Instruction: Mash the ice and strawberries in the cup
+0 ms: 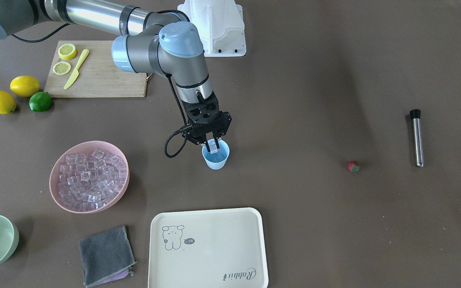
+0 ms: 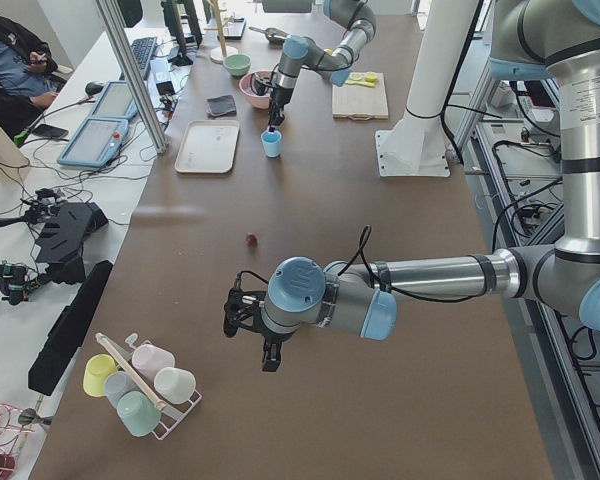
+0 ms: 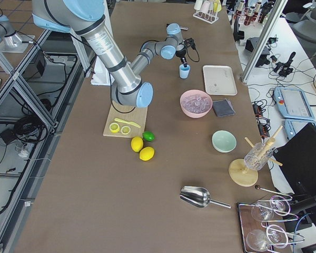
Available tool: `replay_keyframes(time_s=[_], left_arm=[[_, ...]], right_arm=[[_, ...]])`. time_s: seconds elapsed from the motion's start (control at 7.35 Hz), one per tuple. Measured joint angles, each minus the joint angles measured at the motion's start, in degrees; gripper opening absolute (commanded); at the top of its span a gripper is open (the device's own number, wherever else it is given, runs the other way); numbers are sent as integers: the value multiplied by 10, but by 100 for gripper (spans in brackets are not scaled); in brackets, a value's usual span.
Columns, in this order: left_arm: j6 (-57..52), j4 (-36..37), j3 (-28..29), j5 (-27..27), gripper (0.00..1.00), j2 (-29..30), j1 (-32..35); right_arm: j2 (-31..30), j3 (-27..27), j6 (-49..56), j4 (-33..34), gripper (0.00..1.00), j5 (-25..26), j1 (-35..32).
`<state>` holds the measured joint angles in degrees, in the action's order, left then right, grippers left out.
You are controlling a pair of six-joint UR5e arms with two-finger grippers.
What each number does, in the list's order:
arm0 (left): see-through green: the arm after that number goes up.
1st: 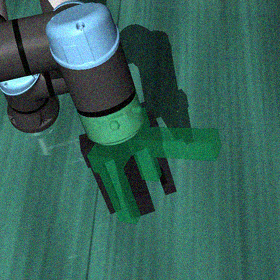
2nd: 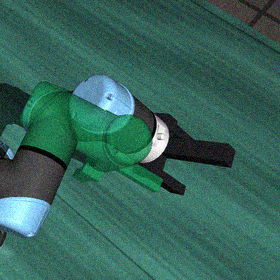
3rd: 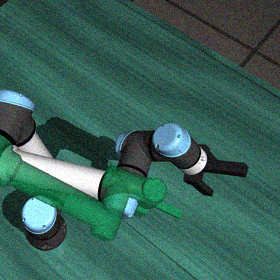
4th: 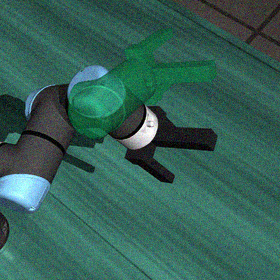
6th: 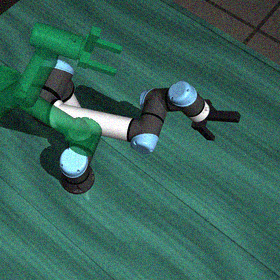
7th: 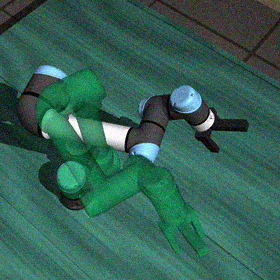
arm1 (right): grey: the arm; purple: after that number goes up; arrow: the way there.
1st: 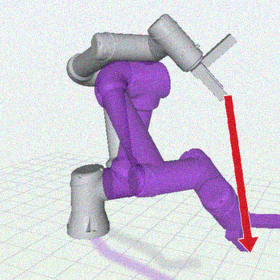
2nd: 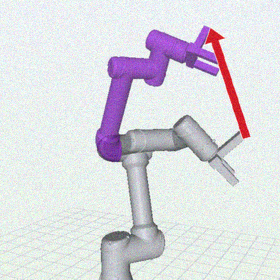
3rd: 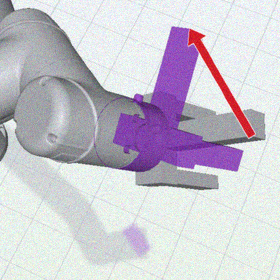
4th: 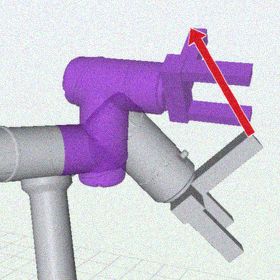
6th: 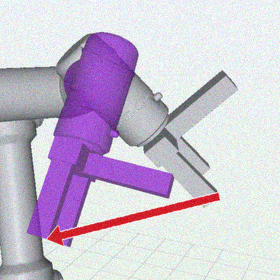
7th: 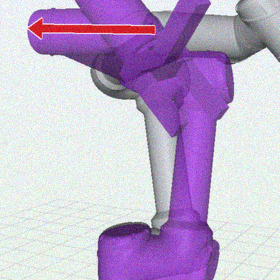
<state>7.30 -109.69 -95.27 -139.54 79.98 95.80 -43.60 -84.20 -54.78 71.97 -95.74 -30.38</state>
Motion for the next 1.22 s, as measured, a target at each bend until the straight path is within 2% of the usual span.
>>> replay_keyframes(time_s=[0.14,0.54,0.68,0.82,0.95,1.22], left_arm=[[0,0,1,0,98,0,0],[2,1,1,0,98,0,-1],[4,1,1,1,98,2,-3],[5,2,1,1,98,3,-6],[28,2,2,2,98,9,-19],[167,-4,-1,15,98,38,-79]], right_arm=[[-7,5,-9,-20,100,8,7],[-17,-11,-5,-10,100,-11,-13],[-21,-26,-4,13,100,-52,-44],[-37,-55,8,42,100,-118,-95],[-75,-87,42,57,99,-176,-147],[-175,-132,133,60,100,-255,-245]])
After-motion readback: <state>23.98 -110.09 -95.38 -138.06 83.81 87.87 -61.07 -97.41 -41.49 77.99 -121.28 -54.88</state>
